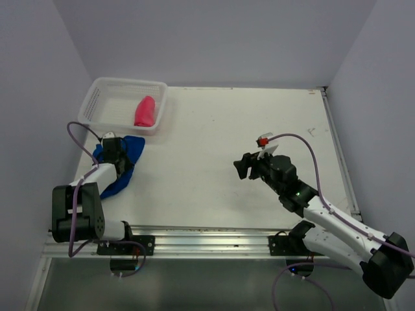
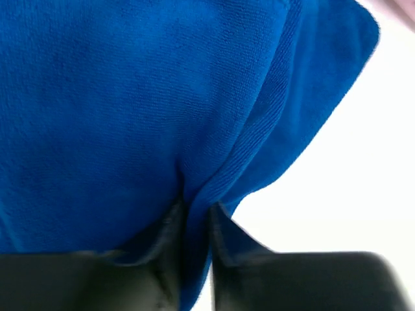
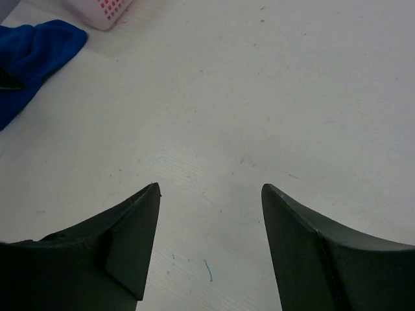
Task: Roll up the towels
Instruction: Move the towel to the center of the board, then flatten the towel
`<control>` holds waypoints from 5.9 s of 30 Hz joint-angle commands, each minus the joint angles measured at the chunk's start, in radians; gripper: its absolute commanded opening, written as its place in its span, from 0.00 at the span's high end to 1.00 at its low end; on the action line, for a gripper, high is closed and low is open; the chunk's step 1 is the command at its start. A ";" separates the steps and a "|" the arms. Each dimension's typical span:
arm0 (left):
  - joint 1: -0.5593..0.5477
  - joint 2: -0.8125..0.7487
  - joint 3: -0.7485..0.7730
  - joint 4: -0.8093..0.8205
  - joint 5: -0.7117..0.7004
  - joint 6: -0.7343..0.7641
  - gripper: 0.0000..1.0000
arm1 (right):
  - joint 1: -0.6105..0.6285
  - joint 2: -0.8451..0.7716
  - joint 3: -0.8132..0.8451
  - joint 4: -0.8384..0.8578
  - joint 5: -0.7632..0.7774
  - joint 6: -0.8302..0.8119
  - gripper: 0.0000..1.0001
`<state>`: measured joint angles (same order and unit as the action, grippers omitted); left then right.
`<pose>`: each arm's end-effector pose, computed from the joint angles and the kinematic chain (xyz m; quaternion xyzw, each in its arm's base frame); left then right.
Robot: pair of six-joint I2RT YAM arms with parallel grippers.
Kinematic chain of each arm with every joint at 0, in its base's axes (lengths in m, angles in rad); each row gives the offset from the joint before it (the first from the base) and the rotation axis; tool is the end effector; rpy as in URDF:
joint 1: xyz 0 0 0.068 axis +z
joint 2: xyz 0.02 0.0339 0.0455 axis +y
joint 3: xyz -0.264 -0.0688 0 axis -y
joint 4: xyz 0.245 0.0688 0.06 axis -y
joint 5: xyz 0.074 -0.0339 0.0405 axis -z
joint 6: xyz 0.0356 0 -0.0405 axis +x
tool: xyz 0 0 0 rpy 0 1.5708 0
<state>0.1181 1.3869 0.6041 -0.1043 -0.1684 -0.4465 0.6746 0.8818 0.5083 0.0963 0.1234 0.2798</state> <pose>0.2542 0.0362 0.1582 -0.2886 0.8938 0.0236 0.3425 0.1646 0.1261 0.2538 -0.1198 0.7883 0.2326 0.5569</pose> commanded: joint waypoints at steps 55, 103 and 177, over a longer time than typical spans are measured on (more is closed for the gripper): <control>-0.816 0.010 0.440 -0.037 0.092 -0.133 0.00 | -0.369 0.109 0.253 -0.279 0.136 0.248 0.38; -0.790 0.202 0.085 0.057 0.023 -0.422 0.66 | -0.392 0.103 0.150 -0.195 0.071 0.245 0.43; -0.770 -0.683 0.048 -0.308 -0.484 -0.330 1.00 | -0.300 0.922 0.469 0.044 -0.409 0.401 1.00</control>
<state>-0.6548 0.7002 0.6308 -0.4435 -0.6403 -0.7990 0.3729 1.8374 0.9344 0.1310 -0.2558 0.6762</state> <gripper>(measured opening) 0.007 0.030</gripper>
